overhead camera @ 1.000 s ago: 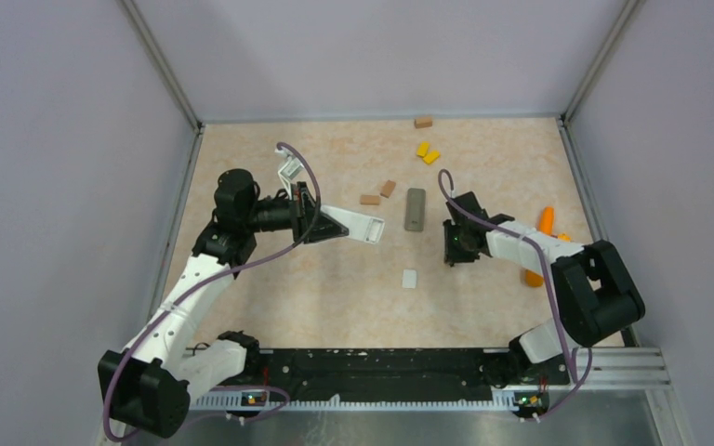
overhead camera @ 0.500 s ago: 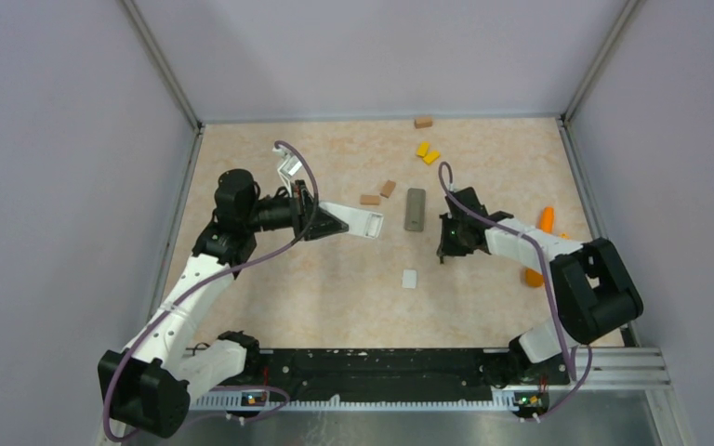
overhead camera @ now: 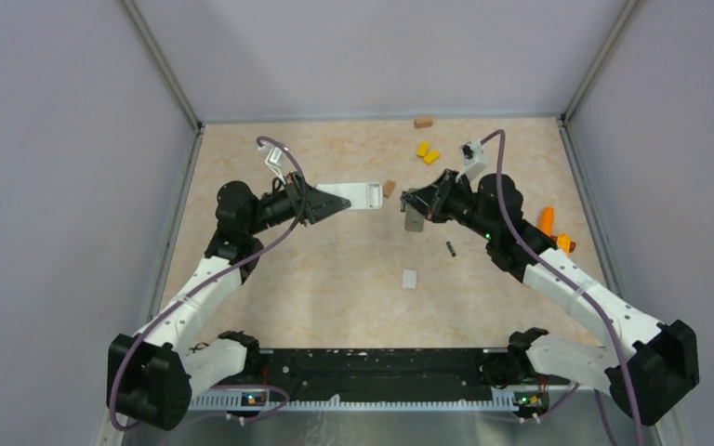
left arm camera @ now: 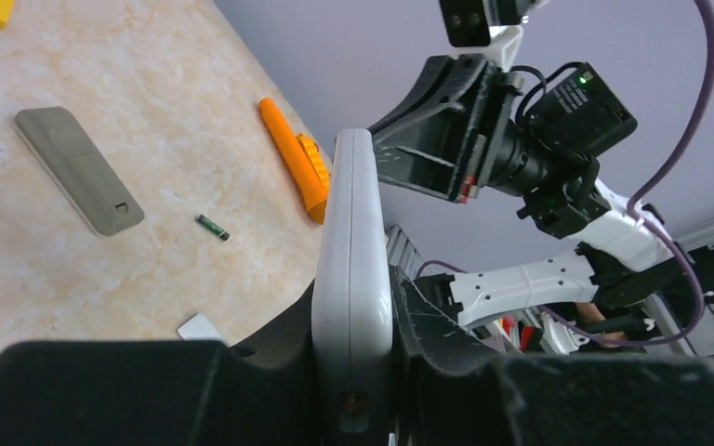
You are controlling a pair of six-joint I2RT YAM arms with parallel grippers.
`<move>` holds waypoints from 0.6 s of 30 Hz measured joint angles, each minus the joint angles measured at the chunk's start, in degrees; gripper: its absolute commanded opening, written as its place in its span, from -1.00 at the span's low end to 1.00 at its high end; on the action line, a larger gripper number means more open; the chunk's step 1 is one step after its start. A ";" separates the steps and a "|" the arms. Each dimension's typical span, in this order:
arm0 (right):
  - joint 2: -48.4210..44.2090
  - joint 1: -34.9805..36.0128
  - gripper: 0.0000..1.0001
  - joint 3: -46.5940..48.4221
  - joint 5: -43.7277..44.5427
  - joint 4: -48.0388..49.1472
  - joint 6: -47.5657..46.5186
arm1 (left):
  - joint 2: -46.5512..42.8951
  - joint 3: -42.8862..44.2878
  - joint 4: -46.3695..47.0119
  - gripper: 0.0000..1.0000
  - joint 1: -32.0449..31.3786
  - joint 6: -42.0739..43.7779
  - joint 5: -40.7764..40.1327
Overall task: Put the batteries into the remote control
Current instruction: Pick up the battery from the center of the board, then load the battery into the remote control.
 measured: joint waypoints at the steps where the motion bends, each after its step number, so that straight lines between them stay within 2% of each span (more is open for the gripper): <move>1: -0.48 1.01 -1.00 0.85 0.00 1.46 0.59 | 0.04 -0.26 1.25 -1.00 -0.02 -1.22 -0.37; 7: -0.70 6.43 -1.00 5.38 2.49 6.75 1.22 | 0.09 -0.90 7.91 -1.00 -0.50 -8.79 -2.47; 18: 2.56 15.15 -1.00 13.53 10.14 6.91 -4.22 | 1.33 -5.33 17.81 -1.00 -0.76 -18.69 -3.78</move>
